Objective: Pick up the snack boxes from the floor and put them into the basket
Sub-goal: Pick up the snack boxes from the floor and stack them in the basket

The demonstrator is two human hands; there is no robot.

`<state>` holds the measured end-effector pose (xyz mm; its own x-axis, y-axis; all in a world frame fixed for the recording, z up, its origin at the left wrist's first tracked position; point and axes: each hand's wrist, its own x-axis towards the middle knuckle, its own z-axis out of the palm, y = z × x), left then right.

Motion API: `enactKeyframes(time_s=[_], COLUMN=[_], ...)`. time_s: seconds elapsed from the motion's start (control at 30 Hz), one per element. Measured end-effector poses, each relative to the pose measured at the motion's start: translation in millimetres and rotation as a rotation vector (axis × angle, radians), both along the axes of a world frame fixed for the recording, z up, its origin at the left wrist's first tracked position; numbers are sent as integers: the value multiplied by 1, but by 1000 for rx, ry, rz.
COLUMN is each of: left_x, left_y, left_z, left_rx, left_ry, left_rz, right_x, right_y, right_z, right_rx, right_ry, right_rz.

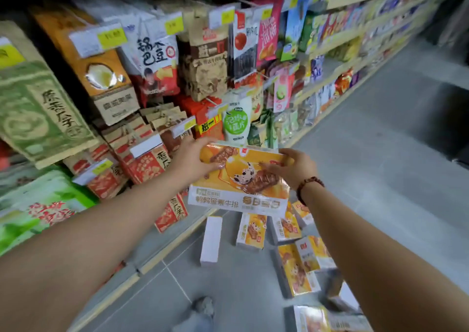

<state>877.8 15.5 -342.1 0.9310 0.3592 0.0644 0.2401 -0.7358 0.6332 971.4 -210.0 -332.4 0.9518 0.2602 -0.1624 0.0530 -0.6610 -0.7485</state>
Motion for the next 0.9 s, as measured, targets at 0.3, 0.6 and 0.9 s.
enactKeyframes(time_s=[0.3, 0.6, 0.9], left_x=[-197, -424, -708], left_y=[0, 26, 23], left_z=[37, 39, 31], left_rx=[91, 46, 26], left_ry=[30, 52, 88], left_rz=[377, 761, 1148], right_x=[-117, -295, -564], right_y=[54, 146, 224], right_z=[28, 31, 20], right_rx=[-23, 16, 38], right_ry=[-60, -77, -75], right_rz=[405, 773, 1100])
